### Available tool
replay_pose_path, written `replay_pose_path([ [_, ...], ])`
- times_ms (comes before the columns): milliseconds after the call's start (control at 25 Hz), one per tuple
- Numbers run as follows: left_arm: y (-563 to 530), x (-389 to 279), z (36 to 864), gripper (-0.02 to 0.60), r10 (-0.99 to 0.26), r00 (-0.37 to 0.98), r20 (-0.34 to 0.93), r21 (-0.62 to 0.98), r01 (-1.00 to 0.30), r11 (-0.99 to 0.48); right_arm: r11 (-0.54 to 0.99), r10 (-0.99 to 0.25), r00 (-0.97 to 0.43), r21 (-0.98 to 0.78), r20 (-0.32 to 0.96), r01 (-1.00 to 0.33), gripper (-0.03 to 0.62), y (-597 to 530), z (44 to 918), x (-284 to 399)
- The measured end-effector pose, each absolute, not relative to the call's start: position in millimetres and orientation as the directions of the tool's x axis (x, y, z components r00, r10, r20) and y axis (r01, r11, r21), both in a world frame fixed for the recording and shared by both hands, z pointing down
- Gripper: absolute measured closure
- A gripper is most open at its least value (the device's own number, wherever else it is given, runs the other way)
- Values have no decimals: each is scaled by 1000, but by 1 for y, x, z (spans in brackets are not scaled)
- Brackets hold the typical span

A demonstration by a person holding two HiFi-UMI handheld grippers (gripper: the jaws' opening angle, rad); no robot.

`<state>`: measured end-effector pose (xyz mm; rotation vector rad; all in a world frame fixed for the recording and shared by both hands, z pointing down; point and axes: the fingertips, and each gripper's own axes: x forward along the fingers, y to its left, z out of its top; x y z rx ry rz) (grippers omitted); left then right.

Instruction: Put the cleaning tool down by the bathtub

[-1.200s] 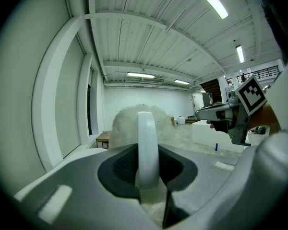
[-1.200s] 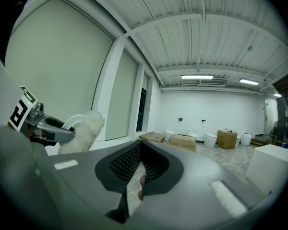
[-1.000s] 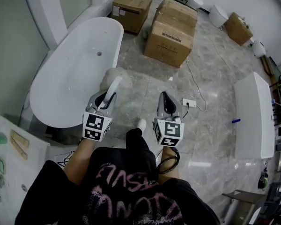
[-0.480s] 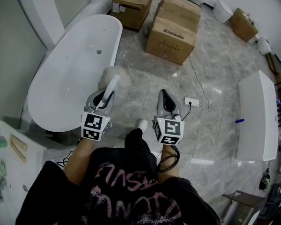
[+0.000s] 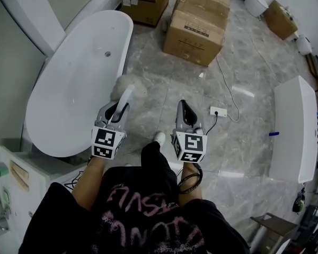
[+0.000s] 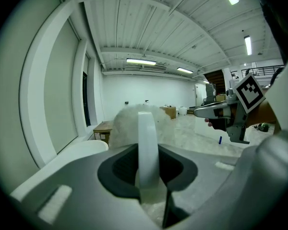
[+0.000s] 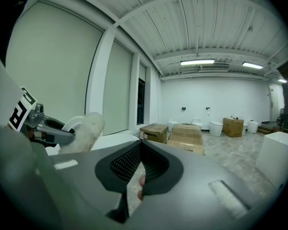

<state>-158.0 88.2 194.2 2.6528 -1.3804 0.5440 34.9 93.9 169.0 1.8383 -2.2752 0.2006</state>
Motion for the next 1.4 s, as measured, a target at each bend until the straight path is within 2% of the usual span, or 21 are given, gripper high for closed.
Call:
replay_pose_path([
  [960,-39,-75,255,499,-732,415,541,-71,-845,-531,287,-871,-292,-74,394,-955,571,-54,250,126],
  [1400,-67,-67,264,499,-719,393,573,-90,-842,-532,314,-846,-322,-93,425,-945,569,-82,266,130],
])
